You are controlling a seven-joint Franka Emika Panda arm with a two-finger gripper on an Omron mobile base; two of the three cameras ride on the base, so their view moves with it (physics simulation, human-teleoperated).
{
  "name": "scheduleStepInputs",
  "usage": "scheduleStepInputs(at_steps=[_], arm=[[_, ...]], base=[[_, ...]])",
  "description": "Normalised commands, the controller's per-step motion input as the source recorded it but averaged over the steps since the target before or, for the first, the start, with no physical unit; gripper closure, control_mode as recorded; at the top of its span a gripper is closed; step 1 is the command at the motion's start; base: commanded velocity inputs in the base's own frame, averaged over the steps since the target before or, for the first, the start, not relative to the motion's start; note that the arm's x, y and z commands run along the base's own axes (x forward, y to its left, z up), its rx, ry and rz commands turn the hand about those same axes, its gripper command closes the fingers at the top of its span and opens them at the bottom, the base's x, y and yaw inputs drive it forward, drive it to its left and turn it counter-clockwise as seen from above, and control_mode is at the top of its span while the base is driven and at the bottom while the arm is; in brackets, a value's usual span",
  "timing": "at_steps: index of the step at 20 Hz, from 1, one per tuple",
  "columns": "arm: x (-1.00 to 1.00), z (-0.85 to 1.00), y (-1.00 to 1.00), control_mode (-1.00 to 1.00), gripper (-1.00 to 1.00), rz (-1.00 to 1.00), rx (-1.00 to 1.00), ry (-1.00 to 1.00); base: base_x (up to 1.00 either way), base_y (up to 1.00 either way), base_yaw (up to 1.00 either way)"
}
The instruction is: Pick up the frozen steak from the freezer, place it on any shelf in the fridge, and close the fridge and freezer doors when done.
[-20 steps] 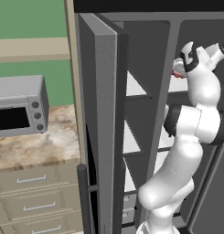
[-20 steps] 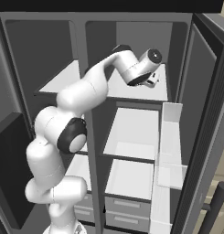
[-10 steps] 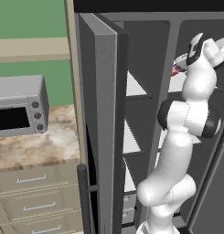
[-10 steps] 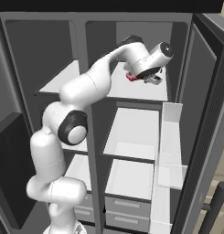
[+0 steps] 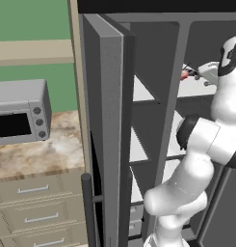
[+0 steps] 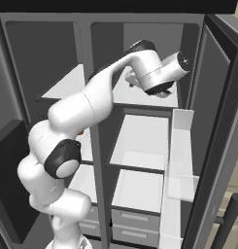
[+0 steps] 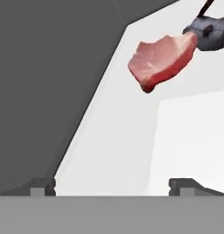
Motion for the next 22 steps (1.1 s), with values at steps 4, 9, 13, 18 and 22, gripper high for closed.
scheduleStepInputs(at_steps=[4,9,13,18,22], arm=[[-1.0,-0.53,1.0,-1.0,-1.0,0.0,-0.09,-0.09],[-1.0,-0.31,1.0,-1.0,-1.0,-0.01,-0.1,0.0],[-1.0,-0.27,0.97,-1.0,-1.0,-0.03,-0.13,0.07],[-1.0,-0.1,0.53,-1.0,-1.0,-0.1,-0.09,0.23],[-0.93,-0.06,0.12,-1.0,-1.0,-0.12,-0.18,0.32]], base=[[0.0,0.0,0.0],[0.0,0.0,0.0],[0.0,0.0,0.0],[0.0,0.0,0.0],[0.0,0.0,0.0]])
